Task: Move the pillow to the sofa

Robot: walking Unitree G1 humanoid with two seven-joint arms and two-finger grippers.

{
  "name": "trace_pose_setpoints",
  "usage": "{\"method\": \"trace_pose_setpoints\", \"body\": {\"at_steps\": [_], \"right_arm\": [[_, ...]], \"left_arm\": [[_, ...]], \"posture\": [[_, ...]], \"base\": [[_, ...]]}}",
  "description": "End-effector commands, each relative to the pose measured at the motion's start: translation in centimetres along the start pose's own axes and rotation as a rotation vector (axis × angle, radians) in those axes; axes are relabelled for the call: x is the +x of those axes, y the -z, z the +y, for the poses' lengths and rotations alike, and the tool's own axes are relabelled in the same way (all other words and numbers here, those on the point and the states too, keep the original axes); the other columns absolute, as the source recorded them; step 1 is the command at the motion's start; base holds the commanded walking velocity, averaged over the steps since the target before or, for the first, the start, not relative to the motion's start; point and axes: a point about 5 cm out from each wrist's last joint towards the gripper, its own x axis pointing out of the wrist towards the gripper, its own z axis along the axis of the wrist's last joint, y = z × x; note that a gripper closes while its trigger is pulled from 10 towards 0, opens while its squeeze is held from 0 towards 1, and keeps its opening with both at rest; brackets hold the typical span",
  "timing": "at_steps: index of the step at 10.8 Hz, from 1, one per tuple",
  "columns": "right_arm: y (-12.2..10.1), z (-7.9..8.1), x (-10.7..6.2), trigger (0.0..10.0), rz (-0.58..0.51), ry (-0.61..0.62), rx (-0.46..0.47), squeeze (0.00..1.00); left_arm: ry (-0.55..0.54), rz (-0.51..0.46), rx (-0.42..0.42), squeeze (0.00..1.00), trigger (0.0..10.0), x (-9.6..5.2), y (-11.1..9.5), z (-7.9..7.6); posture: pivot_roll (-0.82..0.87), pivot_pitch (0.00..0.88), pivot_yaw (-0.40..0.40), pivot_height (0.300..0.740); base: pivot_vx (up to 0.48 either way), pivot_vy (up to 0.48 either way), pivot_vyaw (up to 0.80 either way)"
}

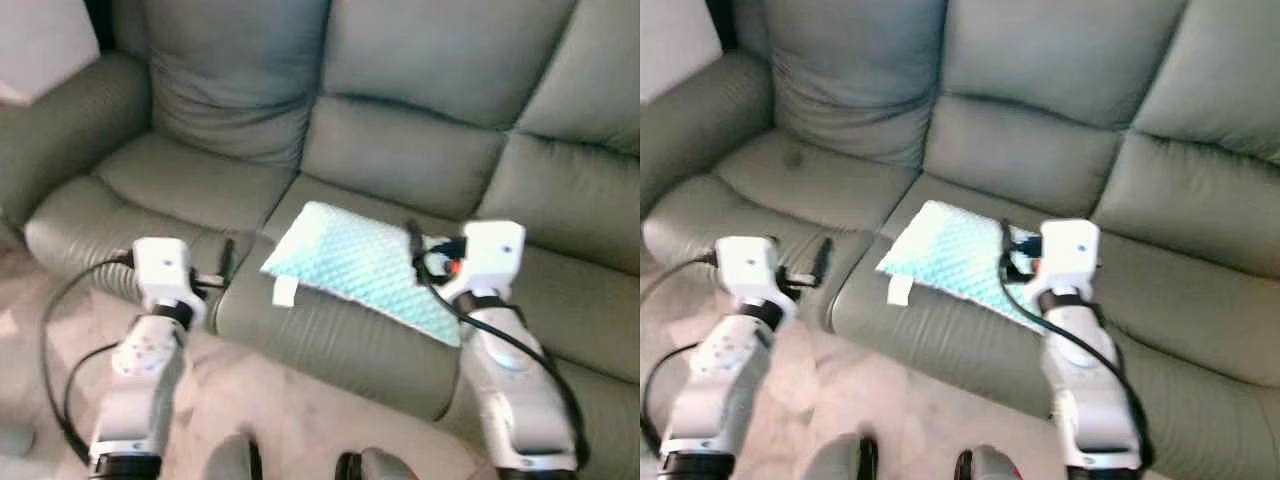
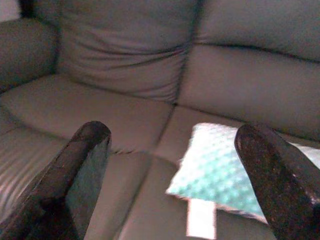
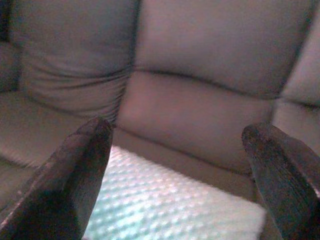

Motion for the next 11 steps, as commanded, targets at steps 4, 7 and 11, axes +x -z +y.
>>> {"method": "trace_pose_setpoints", "body": {"at_steps": [4,7,11], "right_arm": [[0.03,0.2,0.11,10.0,0.002,-0.001,-0.008,0.0],[-0.11,0.44,0.21,10.0,-0.009,-0.013,-0.008,0.0],[-0.07,0.55,0.3,10.0,-0.009,-0.019,-0.003,0.0]], "left_arm": [[-0.011,0.002,0.007,0.0,10.0,0.12,0.06,0.14],[-0.024,-0.002,0.022,0.0,10.0,0.2,0.08,0.19],[-0.036,0.0,0.021,0.0,10.0,0.25,0.16,0.34]], "posture": [[-0.06,0.201,-0.064,0.74],[-0.07,0.202,-0.06,0.74],[-0.06,0.202,-0.059,0.74]], "base": [[0.0,0.0,0.0],[0.0,0.0,0.8],[0.0,0.0,0.8]]}}
